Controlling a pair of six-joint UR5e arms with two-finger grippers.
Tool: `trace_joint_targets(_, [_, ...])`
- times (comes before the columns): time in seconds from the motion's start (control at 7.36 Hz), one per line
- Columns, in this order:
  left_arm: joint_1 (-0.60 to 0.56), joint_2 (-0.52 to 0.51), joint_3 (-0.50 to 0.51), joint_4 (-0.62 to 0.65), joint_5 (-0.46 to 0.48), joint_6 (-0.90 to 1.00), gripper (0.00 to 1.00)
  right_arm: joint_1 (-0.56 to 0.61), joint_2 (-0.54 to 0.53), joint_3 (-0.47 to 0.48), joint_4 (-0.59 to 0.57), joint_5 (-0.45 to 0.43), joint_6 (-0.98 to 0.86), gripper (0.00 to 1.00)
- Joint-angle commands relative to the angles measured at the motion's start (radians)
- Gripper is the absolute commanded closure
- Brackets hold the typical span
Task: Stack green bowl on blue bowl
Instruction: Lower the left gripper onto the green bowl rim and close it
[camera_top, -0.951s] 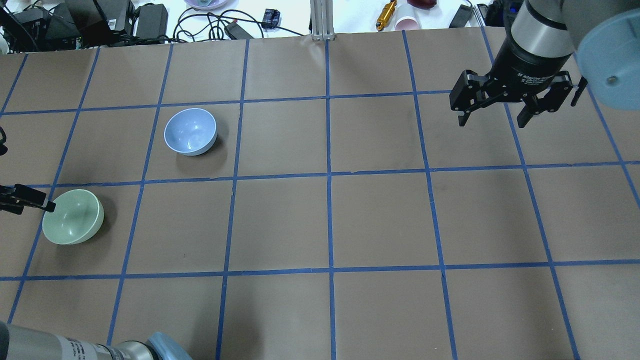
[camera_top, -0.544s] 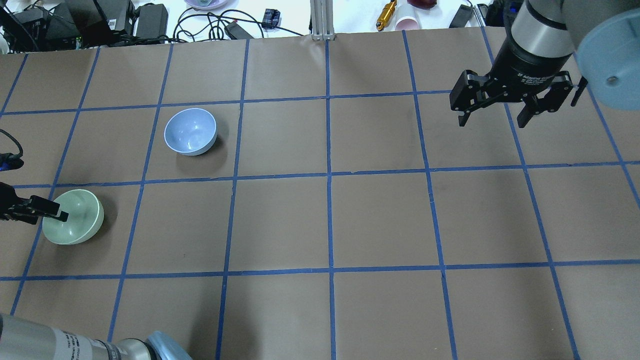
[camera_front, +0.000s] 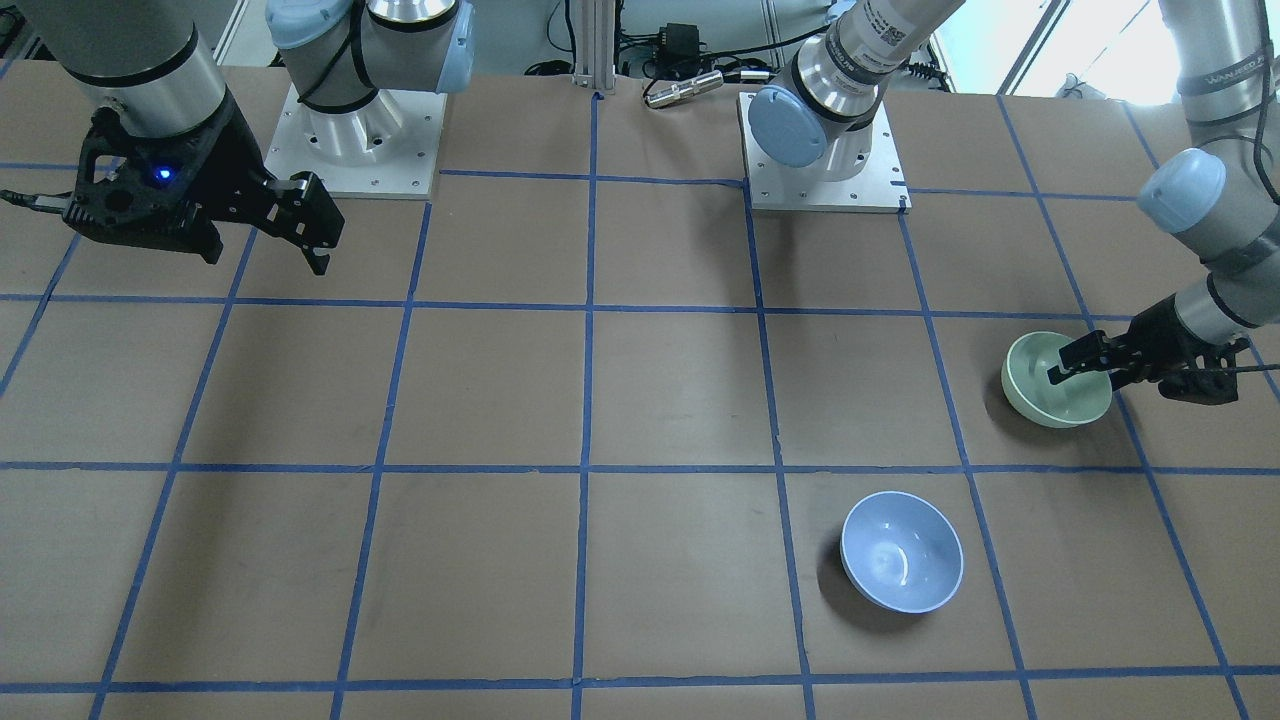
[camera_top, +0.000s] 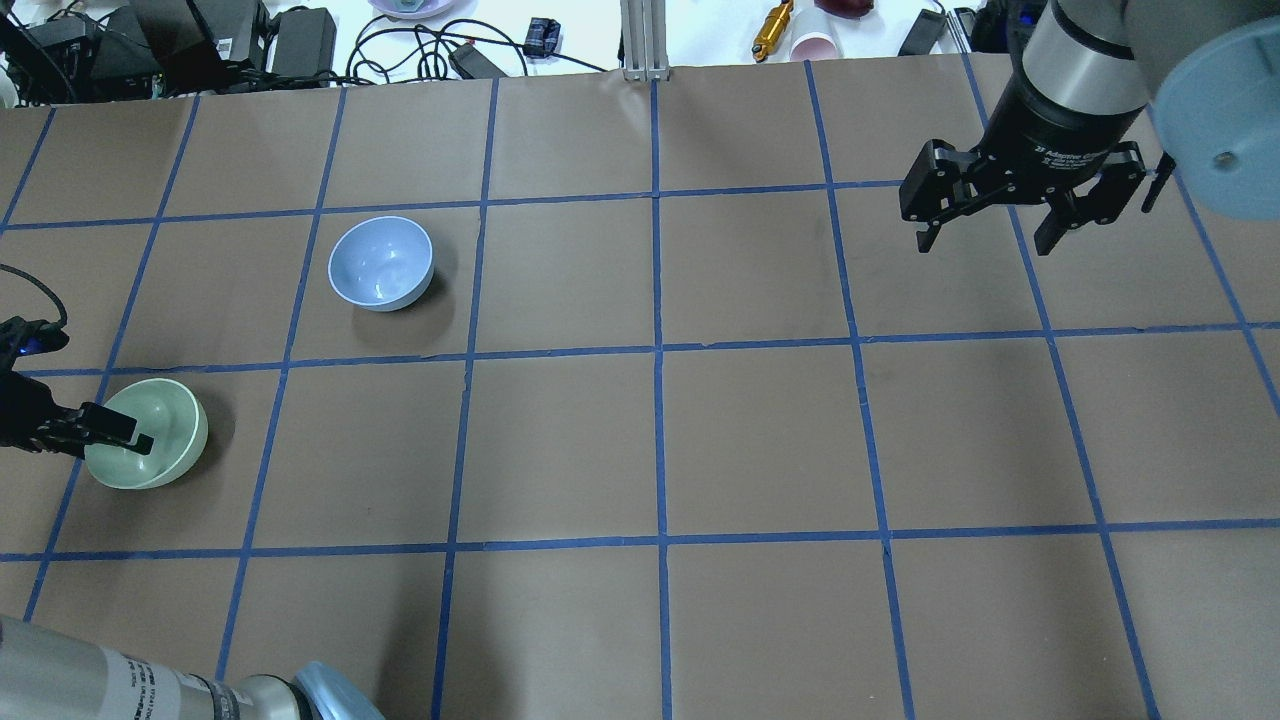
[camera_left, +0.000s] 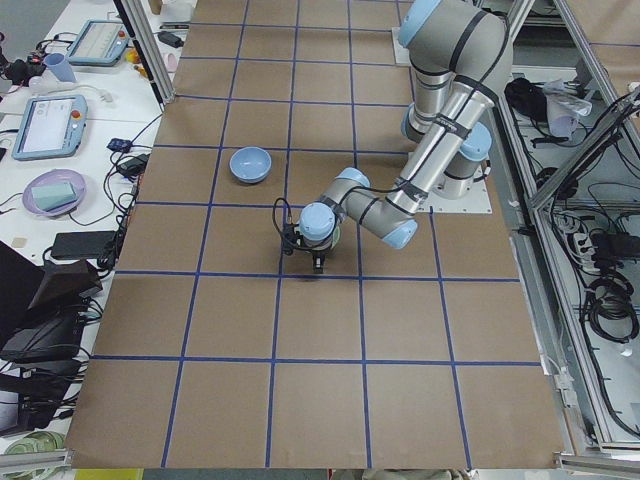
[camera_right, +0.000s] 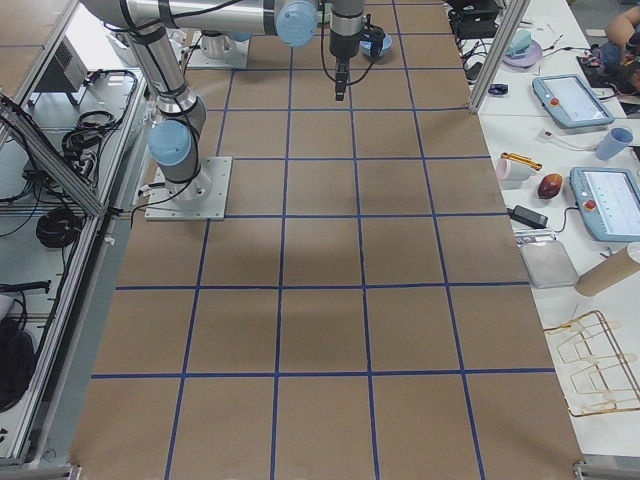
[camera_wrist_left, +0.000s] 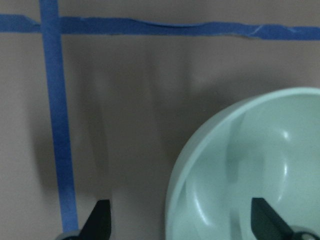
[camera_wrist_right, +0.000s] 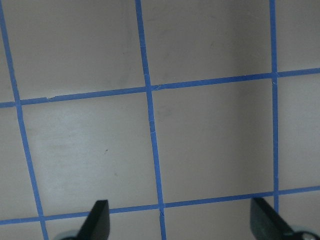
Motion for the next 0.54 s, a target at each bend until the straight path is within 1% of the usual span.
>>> trace_joint_targets(0.0, [0.0, -0.008, -0.001, 0.002, 0.001, 0.0, 0.15, 0.0, 0.0, 0.0, 0.0, 0.0, 0.0, 0.0])
trace_joint_targets(0.14, [-0.002, -0.014, -0.001, 0.002, 0.001, 0.002, 0.31, 0.0, 0.0, 0.0, 0.0, 0.0, 0.0, 0.0])
trace_joint_targets(0.27, [-0.002, -0.014, 0.0, 0.002, 0.002, 0.003, 0.54, 0.0, 0.0, 0.0, 0.0, 0.0, 0.0, 0.0])
trace_joint_targets(0.41, [-0.002, -0.011, 0.002, 0.002, 0.001, 0.005, 0.68, 0.0, 0.0, 0.0, 0.0, 0.001, 0.0, 0.0])
